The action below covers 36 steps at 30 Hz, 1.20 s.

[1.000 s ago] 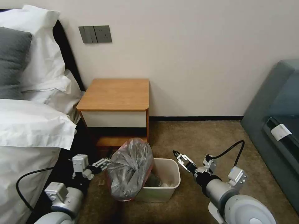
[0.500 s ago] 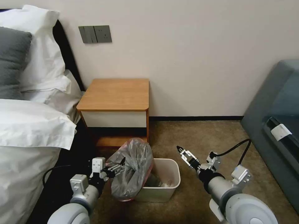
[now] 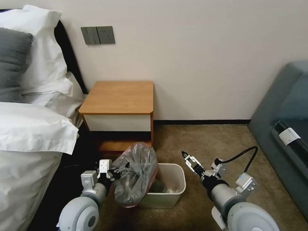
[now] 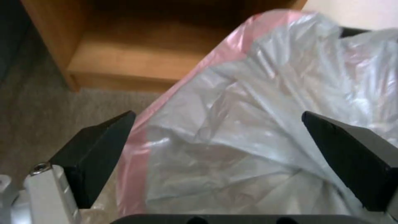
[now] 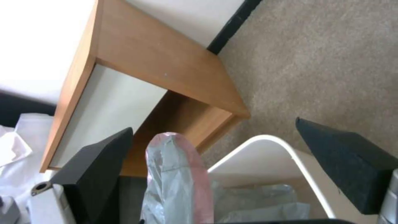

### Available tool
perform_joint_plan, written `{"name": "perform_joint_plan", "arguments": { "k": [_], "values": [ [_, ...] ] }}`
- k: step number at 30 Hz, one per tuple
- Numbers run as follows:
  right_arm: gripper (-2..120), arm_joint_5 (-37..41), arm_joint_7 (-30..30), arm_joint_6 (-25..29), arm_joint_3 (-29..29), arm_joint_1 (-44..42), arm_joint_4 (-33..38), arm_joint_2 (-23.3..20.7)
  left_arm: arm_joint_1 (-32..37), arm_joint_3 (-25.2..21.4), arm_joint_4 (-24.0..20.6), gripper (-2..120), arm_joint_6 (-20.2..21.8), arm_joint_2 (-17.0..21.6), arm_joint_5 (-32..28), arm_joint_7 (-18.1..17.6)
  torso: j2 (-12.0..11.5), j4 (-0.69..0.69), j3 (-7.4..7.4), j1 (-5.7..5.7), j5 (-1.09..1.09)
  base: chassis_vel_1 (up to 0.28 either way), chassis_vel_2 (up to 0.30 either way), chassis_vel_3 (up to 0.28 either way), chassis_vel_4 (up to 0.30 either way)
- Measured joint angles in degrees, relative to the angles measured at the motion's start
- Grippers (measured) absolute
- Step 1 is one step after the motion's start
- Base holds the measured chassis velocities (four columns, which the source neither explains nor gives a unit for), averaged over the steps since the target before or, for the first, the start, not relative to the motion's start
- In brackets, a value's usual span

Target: Pick up the garbage bag from the table and place it over the trash can.

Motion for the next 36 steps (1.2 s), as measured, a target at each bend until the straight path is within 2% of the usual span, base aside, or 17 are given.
{"name": "perform_joint_plan", "arguments": {
  "k": [17,36],
  "values": [
    [100,-0.43,-0.68,0.34,-0.70,-0.18,-0.68,-0.67,-0.76,-0.06,3.55,100,0.02,-2.22,-3.26,0.18,0.00,0.00,0.00,0.00,0.00,0.000,0.000,0.000,0.000],
    [100,-1.13,-0.96,0.34,-0.68,-0.71,-0.46,-0.43,-0.18,1.62,2.84,100,-0.04,-2.63,-0.69,0.68,0.00,0.00,0.00,0.00,0.00,0.000,0.000,0.000,0.000]
  ]
}}
